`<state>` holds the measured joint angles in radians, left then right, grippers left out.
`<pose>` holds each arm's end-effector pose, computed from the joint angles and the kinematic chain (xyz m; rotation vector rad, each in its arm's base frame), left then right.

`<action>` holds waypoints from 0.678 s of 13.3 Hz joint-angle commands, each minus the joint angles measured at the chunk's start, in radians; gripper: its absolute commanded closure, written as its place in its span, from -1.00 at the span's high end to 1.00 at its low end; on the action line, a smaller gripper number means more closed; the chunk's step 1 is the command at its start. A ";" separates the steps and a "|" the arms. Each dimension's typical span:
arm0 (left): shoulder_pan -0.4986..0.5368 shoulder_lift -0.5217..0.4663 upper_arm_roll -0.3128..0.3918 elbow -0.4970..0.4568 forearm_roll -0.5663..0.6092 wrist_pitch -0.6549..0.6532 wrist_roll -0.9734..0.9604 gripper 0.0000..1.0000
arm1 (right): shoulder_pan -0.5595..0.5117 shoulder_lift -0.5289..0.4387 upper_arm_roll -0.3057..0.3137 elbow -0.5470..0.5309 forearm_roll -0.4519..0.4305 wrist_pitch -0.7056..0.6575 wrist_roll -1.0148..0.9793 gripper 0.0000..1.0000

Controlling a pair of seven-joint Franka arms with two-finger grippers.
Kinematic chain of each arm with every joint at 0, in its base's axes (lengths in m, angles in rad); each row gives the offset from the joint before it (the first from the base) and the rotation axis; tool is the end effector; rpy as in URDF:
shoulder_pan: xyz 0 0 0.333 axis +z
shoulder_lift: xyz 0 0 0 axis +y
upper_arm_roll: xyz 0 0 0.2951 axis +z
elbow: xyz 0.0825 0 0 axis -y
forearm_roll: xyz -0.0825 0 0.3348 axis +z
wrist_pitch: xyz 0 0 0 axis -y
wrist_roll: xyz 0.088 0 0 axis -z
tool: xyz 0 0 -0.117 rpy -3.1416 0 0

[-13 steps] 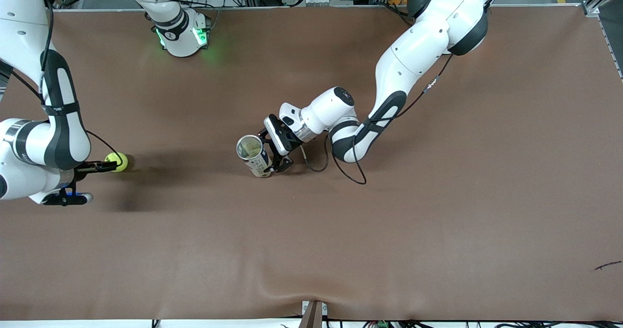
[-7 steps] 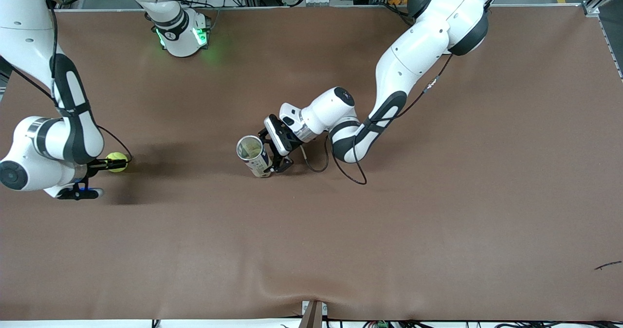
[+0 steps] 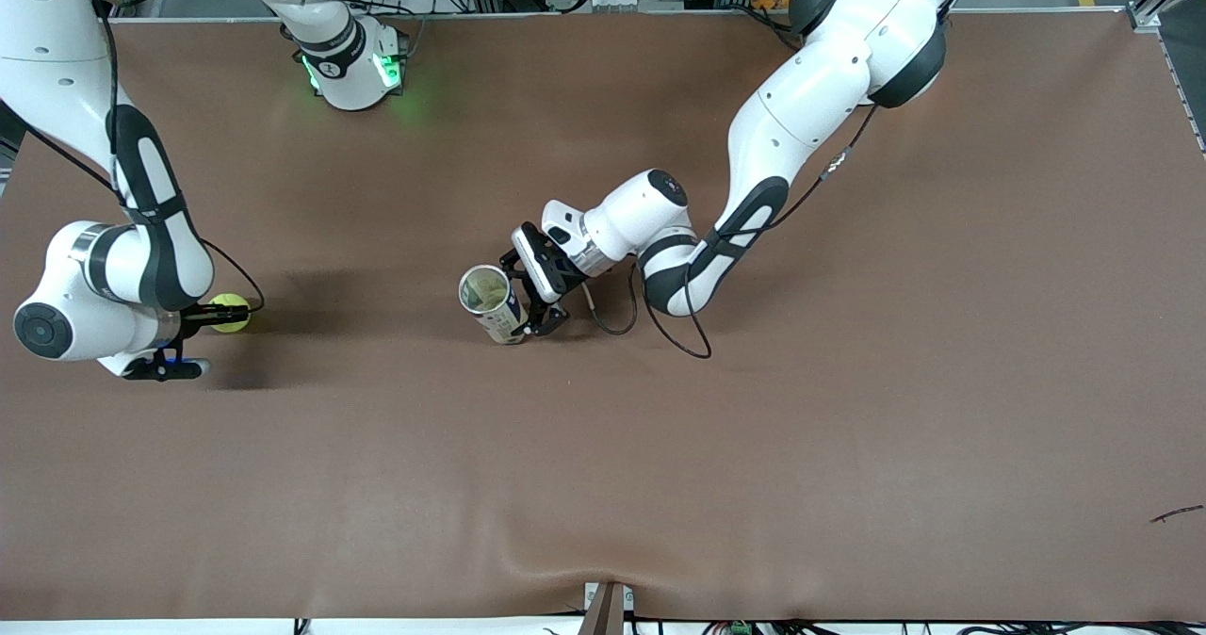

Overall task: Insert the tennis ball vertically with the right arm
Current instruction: 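Move the right gripper to the Wilson ball and grasp it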

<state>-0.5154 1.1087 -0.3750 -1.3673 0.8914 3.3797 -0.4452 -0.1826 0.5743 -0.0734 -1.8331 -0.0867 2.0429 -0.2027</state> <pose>0.4463 -0.5449 0.2072 2.0406 -1.1843 1.0064 0.5369 -0.1449 0.2032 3.0607 0.0073 -0.5873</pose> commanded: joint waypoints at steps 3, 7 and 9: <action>0.003 0.000 0.004 0.007 0.017 0.020 0.005 0.88 | 0.006 -0.056 0.029 0.076 0.046 -0.129 0.005 -1.00; 0.003 0.000 0.010 0.008 0.017 0.020 0.005 0.87 | 0.095 -0.048 0.027 0.356 0.180 -0.441 0.170 -1.00; 0.003 0.000 0.010 0.008 0.015 0.020 0.005 0.88 | 0.158 -0.053 0.027 0.400 0.229 -0.509 0.280 -1.00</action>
<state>-0.5132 1.1087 -0.3711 -1.3665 0.8914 3.3809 -0.4400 -0.0755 0.5128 -0.0430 -1.4801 0.1005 1.5930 -0.0208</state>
